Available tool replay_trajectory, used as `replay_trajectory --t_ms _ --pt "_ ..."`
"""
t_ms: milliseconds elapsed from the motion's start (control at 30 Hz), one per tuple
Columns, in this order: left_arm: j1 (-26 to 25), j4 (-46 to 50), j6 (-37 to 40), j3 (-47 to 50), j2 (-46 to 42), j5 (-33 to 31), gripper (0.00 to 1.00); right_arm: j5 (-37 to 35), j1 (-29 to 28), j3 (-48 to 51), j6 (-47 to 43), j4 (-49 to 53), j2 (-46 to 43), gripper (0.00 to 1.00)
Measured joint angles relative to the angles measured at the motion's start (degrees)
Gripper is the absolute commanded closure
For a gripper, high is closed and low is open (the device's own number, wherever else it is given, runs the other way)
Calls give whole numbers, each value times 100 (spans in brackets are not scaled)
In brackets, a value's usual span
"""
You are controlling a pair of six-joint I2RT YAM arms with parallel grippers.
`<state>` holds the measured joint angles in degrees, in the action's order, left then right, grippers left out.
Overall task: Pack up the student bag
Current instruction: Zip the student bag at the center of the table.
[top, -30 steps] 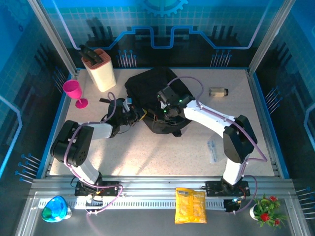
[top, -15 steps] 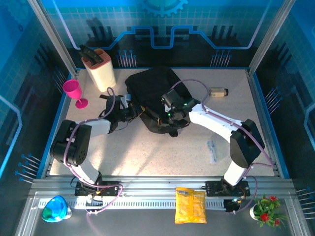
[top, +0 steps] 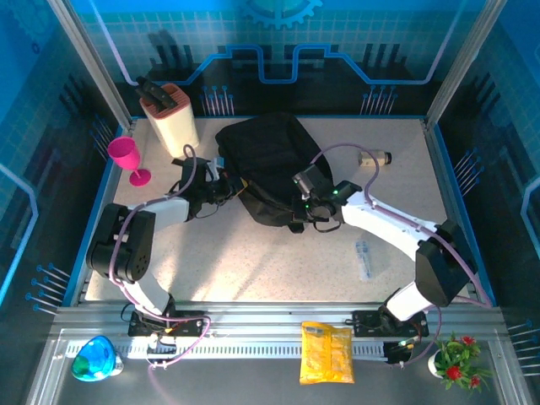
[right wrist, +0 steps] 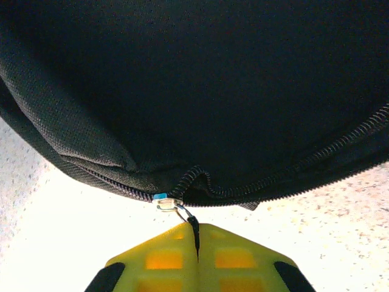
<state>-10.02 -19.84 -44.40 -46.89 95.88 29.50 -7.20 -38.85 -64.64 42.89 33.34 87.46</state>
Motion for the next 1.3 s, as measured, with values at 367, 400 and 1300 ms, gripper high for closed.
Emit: replay_trajectory --t_ms 367,400,1300 --pt "101 796 -66 -151 -240 -619 57 227 -149 -205 -393 -385 4 100" --pt "133 909 -79 -127 -378 -704 53 286 -203 -339 -450 -391 79 100" --pt "-297 1248 -2520 1620 -2369 -907 36 1821 -1134 -1561 -1038 -1029 1480 100"
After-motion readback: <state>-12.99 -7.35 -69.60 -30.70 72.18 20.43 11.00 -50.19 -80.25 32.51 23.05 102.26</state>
